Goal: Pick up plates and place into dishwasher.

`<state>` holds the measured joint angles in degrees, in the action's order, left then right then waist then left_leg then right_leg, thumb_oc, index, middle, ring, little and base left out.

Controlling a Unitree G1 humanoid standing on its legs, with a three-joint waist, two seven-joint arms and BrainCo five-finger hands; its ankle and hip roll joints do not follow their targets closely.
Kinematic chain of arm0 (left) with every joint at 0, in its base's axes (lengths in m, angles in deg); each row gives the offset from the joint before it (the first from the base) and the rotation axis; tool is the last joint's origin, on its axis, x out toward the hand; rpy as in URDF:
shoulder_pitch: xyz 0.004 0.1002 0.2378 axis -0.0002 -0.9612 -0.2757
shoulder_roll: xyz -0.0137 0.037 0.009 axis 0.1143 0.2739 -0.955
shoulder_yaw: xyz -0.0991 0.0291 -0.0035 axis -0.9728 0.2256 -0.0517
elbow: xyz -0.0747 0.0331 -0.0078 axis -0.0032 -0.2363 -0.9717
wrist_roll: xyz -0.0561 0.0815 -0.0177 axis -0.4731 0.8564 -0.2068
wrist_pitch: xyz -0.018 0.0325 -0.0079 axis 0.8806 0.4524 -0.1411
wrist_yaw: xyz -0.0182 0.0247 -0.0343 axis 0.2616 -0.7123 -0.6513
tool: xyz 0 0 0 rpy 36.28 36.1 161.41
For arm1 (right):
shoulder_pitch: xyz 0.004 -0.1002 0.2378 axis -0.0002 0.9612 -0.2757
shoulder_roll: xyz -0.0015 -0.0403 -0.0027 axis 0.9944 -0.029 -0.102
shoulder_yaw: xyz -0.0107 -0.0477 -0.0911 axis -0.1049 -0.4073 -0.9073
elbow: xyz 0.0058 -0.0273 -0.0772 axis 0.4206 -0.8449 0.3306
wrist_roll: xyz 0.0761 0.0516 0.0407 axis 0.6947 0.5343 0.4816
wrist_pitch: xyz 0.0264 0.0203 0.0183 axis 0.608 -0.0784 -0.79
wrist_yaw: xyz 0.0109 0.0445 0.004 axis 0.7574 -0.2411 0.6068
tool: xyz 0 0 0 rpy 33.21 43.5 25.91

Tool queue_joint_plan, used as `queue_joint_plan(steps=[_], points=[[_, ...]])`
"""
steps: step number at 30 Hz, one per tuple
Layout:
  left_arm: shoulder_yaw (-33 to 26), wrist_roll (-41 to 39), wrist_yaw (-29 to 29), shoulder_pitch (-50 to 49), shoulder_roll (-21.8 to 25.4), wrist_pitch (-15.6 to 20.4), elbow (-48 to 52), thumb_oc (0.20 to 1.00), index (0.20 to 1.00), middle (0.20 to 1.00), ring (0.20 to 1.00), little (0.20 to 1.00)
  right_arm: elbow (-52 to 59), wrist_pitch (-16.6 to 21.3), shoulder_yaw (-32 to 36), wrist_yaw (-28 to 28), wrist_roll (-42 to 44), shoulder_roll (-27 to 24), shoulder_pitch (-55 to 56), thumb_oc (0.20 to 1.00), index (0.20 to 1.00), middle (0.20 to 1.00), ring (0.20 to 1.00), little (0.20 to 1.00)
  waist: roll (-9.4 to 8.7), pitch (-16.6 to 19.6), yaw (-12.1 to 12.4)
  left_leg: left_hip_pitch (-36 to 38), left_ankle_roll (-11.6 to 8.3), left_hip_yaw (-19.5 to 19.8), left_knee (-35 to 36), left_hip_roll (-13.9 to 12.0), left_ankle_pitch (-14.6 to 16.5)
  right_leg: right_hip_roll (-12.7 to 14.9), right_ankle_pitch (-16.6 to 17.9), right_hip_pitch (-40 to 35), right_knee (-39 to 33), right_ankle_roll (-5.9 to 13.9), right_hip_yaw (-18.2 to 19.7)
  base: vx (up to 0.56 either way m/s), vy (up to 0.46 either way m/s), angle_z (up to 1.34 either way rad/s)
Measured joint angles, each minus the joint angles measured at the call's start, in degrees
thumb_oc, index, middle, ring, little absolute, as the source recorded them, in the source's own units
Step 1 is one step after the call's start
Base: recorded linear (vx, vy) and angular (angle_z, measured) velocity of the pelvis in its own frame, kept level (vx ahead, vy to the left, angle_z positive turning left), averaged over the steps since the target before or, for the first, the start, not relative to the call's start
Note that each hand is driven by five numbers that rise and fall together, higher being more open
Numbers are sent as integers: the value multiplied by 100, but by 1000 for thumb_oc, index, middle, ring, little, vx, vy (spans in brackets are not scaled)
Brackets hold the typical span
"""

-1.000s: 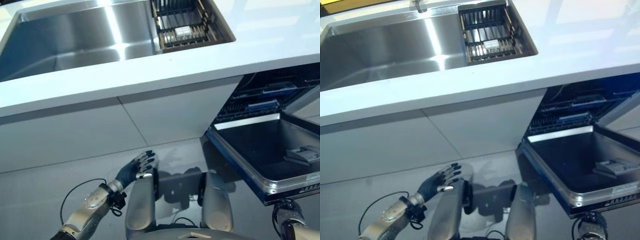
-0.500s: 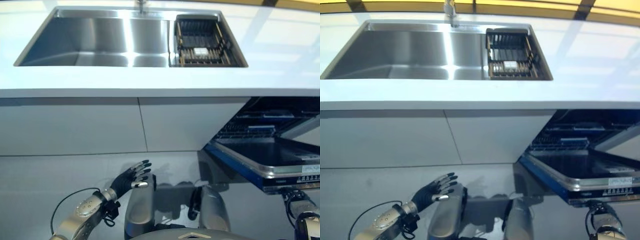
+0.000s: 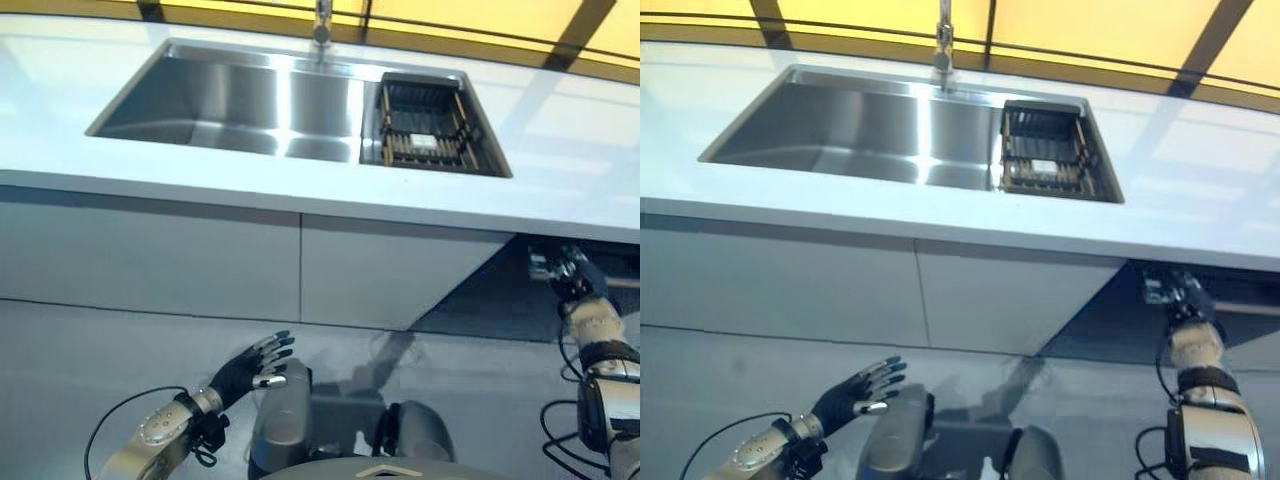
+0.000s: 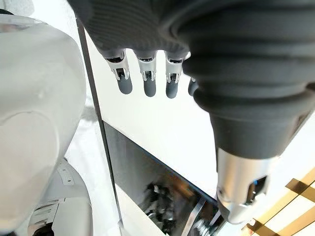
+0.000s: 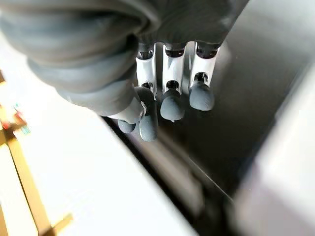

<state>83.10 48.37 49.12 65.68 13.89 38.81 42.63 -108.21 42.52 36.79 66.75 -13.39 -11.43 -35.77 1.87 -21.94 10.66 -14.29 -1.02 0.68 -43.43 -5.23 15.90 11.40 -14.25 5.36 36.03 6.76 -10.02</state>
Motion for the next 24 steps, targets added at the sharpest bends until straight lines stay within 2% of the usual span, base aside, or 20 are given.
queue_joint_plan(steps=[6, 11, 18, 22, 24], points=[[-2, 2, 113, -108, -12, 6, -21, 1000, 1000, 1000, 1000, 1000, 78, 87, -342, -1, 16, 145, 25, 200, 200, 200, 200, 200, 24, 21, -30, 279, -22, -12, 159, 29, -6, -5, 10, -314, -162, 19, 1, 36, 9, 1], [-6, 4, 231, -177, -15, 5, -28, 1000, 1000, 1000, 1000, 1000, 78, 90, -353, -14, 16, 146, 67, 200, 200, 200, 200, 200, 76, 103, -26, 308, -33, -16, 216, 10, -40, -25, 23, -339, -203, 5, -2, 0, 0, 0], [-11, 6, 299, -238, -23, 8, -59, 1000, 1000, 1000, 1000, 1000, 74, 91, -353, -79, 48, 189, 233, 200, 200, 200, 200, 200, 56, 159, -19, 498, -34, -45, 361, 3, -64, -42, 81, -532, -403, 12, -8, -1, 10, -1], [-22, 3, 327, -242, -87, 223, -306, 1000, 1000, 1000, 1000, 1000, 111, 294, -351, -164, 59, 441, 387, 200, 200, 200, 200, 200, -46, 345, -25, 597, -23, -119, 696, 8, -198, -58, 261, -616, -782, 15, -4, -40, 70, -6], [-41, -10, 334, -243, -240, 347, -494, 1000, 1000, 1000, 1000, 1000, 449, 540, -350, -240, 52, 655, 682, 200, 200, 200, 200, 200, -94, 454, -29, 682, -13, -206, 894, 11, -276, -60, 370, -623, -1007, 13, 23, -58, 114, -11]])
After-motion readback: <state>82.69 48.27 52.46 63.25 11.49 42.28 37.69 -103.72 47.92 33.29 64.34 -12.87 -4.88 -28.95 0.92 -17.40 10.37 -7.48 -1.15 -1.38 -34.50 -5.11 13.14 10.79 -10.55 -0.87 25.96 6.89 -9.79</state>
